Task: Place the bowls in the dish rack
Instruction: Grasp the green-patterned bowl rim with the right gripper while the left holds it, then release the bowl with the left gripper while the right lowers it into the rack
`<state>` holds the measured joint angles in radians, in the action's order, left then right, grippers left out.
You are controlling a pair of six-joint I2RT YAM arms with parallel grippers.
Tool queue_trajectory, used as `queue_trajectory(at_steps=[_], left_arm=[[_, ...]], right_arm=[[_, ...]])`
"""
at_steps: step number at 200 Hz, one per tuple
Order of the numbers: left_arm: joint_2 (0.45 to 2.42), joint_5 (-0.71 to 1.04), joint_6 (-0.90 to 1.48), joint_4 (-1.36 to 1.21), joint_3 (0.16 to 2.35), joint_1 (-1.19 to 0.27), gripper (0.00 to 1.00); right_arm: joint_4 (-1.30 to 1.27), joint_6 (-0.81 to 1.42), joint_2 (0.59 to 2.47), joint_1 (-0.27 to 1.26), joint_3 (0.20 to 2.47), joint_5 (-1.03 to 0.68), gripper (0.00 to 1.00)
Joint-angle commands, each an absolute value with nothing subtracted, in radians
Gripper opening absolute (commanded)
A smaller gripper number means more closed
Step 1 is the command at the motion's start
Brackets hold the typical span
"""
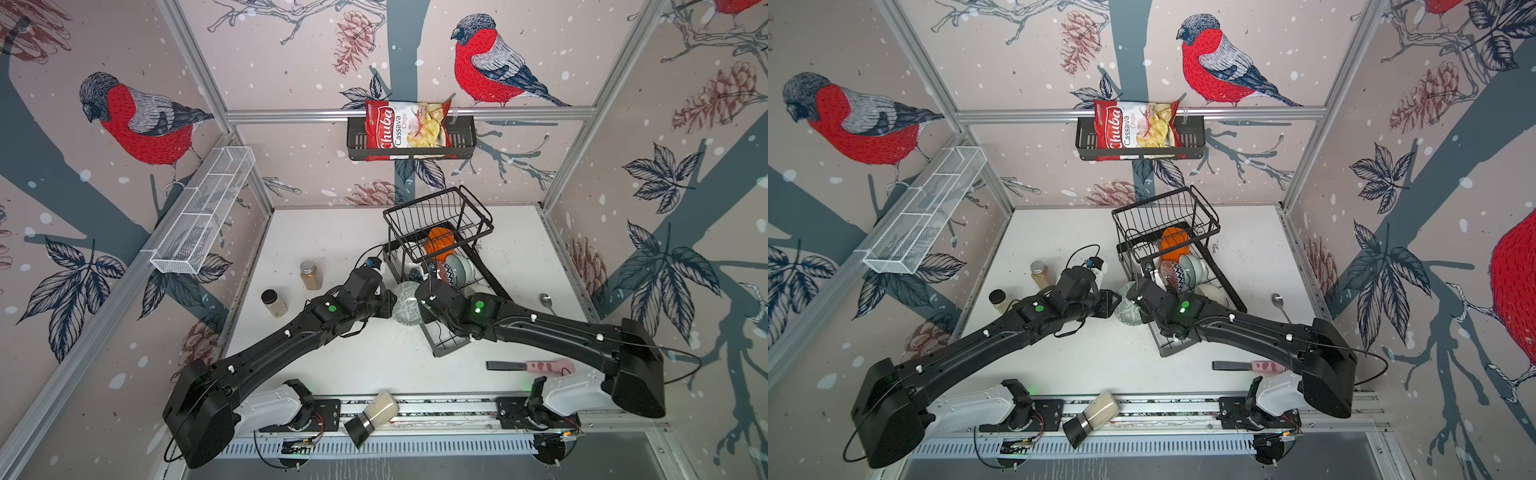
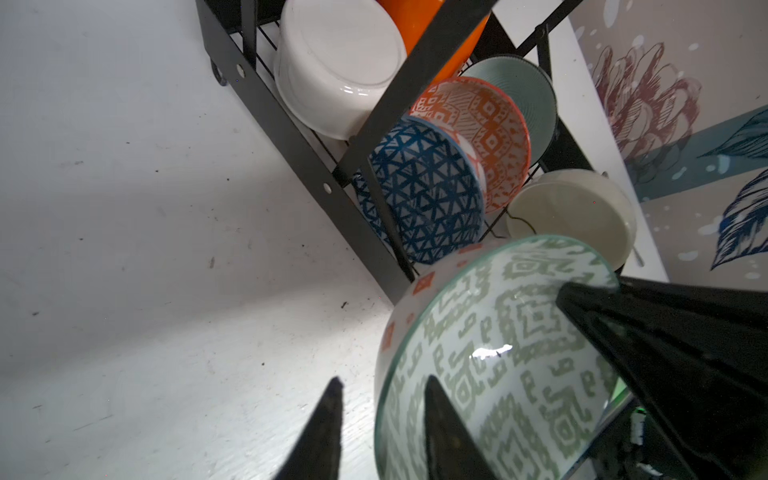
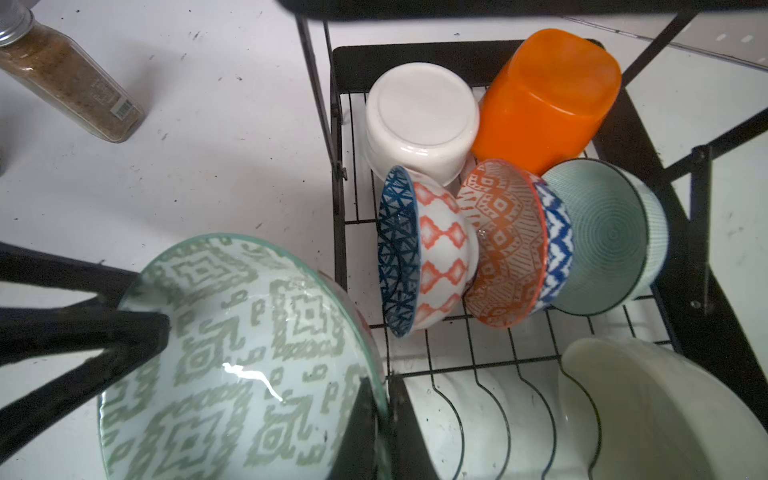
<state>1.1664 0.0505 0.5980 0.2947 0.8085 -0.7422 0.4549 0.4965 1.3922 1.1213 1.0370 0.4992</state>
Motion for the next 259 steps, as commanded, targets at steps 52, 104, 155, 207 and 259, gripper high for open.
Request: queue_trajectory(at_steps=[52, 104, 155, 207, 259], left_arm=[[1.164, 0.066, 0.600, 0.224, 0.826, -0.742, 0.58], [1.113, 0.020, 0.612, 0.181, 0.786, -0.742, 0.71], [1.103, -0.020, 0.610, 0.190, 0.779, -0.741, 0.86], [1.109, -0.050, 0.595, 0.154, 0.765, -0.739, 0.90], [1.206, -0.065, 0.556, 0.230, 0.821, -0.739, 0.90]], right_arm=[[0.492, 0.527, 1.326, 1.124, 1.006, 0.586, 0.00], [0.557, 0.534, 1.294, 1.123, 1.000, 0.641, 0.00], [0.656, 0.565, 1.276, 1.123, 0.991, 0.711, 0.00], [0.785, 0.619, 1.306, 1.116, 0.999, 0.827, 0.00], [0.844, 0.641, 1.321, 1.102, 1.006, 0.870, 0.00]])
